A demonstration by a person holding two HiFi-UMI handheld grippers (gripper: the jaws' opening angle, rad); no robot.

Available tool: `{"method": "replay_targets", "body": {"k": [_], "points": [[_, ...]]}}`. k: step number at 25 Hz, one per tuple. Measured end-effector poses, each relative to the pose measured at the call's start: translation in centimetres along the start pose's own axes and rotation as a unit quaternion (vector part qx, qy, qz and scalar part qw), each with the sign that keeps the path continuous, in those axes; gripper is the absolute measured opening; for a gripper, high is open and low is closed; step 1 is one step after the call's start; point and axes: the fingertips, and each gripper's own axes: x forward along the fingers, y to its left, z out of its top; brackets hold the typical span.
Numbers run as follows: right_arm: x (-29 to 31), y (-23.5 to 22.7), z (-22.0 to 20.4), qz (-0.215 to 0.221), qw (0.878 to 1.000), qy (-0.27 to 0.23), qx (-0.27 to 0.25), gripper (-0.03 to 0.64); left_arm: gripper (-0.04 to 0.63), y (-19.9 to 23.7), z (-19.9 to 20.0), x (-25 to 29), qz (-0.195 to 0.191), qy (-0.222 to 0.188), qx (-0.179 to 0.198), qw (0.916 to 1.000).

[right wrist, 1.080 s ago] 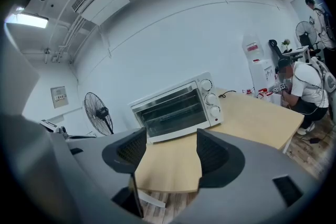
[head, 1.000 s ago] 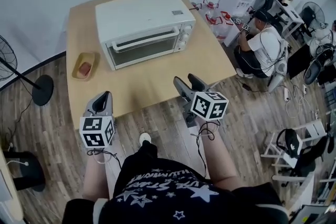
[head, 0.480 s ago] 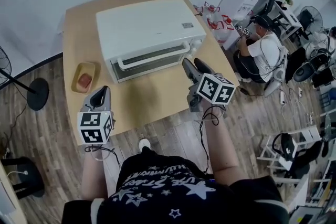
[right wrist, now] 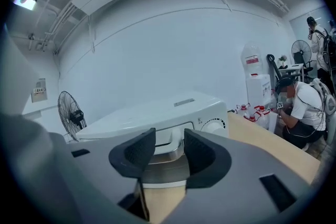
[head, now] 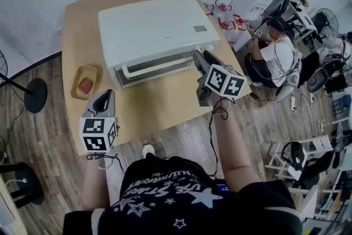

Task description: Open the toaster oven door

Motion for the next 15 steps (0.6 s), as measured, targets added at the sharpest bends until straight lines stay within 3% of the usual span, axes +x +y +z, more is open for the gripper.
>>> {"method": "replay_targets", "body": {"k": [15], "points": [[1.9, -0.3, -0.3, 0.019, 0.999, 0.034, -0.009, 0.137, 0.021, -2.5, 0.1, 0.0, 0.015, 0.007, -0.003, 0.9999]]}}
